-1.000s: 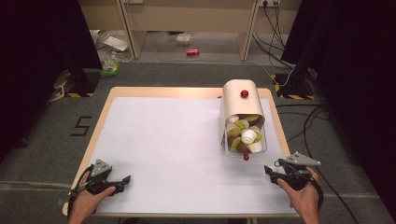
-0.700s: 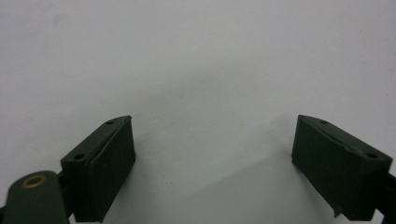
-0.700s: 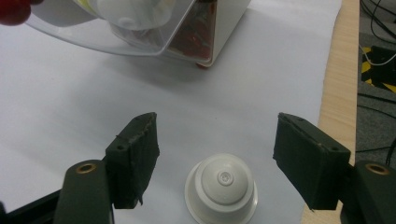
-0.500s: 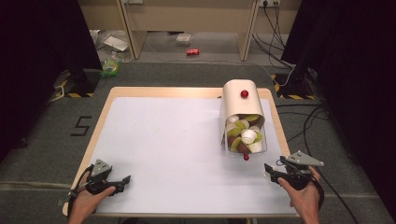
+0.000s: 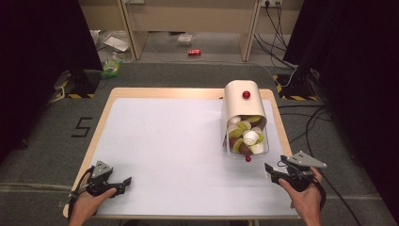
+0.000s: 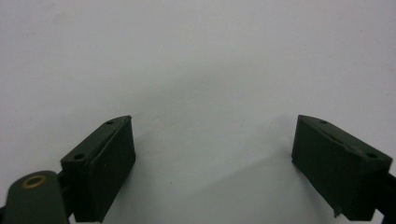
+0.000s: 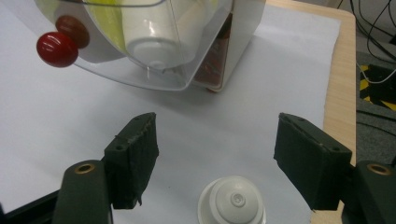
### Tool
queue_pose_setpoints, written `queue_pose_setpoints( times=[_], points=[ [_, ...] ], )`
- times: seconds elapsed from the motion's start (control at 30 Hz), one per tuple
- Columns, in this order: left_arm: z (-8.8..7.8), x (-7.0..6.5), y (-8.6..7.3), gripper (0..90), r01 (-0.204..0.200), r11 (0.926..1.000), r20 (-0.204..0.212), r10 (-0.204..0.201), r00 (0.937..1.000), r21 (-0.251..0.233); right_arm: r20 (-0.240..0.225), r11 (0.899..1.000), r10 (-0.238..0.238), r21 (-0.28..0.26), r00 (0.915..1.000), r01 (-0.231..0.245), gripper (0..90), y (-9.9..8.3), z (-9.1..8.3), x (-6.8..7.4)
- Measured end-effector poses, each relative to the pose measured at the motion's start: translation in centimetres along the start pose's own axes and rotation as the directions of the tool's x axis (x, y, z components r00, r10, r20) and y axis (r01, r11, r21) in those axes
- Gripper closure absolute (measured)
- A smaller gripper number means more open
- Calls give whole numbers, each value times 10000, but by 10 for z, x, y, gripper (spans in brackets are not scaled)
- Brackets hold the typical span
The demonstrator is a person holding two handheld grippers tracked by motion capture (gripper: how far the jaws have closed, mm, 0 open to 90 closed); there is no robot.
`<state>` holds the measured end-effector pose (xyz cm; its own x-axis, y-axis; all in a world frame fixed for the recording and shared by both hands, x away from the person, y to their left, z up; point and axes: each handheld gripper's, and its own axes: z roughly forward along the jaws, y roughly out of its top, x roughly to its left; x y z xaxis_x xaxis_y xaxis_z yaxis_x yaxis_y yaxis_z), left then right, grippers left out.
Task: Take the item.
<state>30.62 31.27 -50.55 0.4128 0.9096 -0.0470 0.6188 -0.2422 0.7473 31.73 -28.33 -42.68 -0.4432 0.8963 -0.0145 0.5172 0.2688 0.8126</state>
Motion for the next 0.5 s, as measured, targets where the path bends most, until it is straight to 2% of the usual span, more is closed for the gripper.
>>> queue_pose_setpoints(
  times=[0.5],
  points=[
    [0,0,0,125,2,10000,1,-2,10000,-1,-23,9998,-79,-203,10000,79,307,4,-4,4]
  ],
)
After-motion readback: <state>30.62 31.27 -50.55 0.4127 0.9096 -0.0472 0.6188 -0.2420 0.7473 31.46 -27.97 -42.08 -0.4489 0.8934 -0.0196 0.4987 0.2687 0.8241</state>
